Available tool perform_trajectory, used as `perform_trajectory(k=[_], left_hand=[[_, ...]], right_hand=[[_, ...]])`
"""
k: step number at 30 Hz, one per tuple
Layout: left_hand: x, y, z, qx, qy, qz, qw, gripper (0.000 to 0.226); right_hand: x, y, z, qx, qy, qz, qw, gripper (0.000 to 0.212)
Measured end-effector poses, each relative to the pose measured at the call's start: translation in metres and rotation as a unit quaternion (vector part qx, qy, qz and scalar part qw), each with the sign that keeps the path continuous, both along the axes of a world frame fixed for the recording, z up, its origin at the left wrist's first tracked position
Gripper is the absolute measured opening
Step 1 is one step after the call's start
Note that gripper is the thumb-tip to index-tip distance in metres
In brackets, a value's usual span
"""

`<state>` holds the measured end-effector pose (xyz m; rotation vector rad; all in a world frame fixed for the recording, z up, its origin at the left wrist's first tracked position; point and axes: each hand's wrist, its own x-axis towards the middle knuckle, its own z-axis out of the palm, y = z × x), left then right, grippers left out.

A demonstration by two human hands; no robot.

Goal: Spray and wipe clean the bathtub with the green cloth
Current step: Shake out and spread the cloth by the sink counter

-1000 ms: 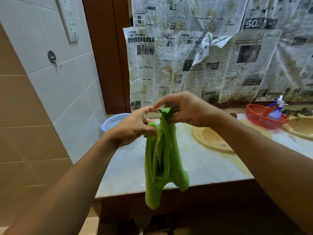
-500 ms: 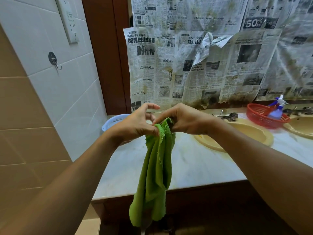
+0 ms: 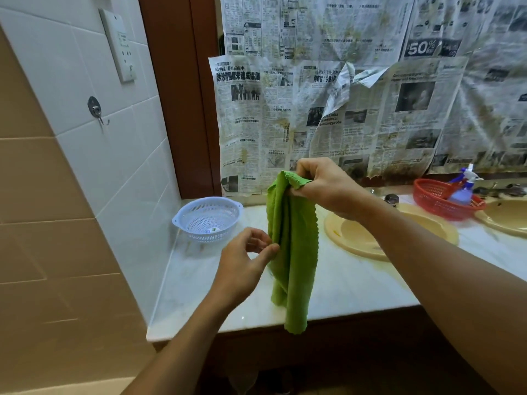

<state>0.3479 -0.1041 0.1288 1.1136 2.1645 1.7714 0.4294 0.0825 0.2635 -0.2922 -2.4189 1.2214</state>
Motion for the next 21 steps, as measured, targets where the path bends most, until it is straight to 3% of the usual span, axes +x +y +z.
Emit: perform_trajectory(k=[7, 13, 17, 21], left_hand=[[-0.002, 0.016, 0.011, 0.08, 0.053, 0.033, 0.995, 0.018], [-0.003, 0.024, 0.026, 0.062, 0.119, -0.028, 0.99, 0.031], [0.001, 0.02, 0.026, 0.019, 0.118, -0.062, 0.991, 0.013], [-0.003, 0.008, 0.033, 0.002, 0.073, -0.07, 0.995, 0.003]], right_hand=[[0.009, 0.007, 0.004, -0.001, -0.02, -0.001, 1.0, 0.022], [0.015, 0.006, 0.004, -0.063, -0.012, 0.024, 0.998, 0.033], [0.017, 0.008, 0.003, -0.053, -0.041, 0.008, 0.998, 0.023], [0.025, 0.012, 0.009, -0.027, -0.122, 0.054, 0.991, 0.014]])
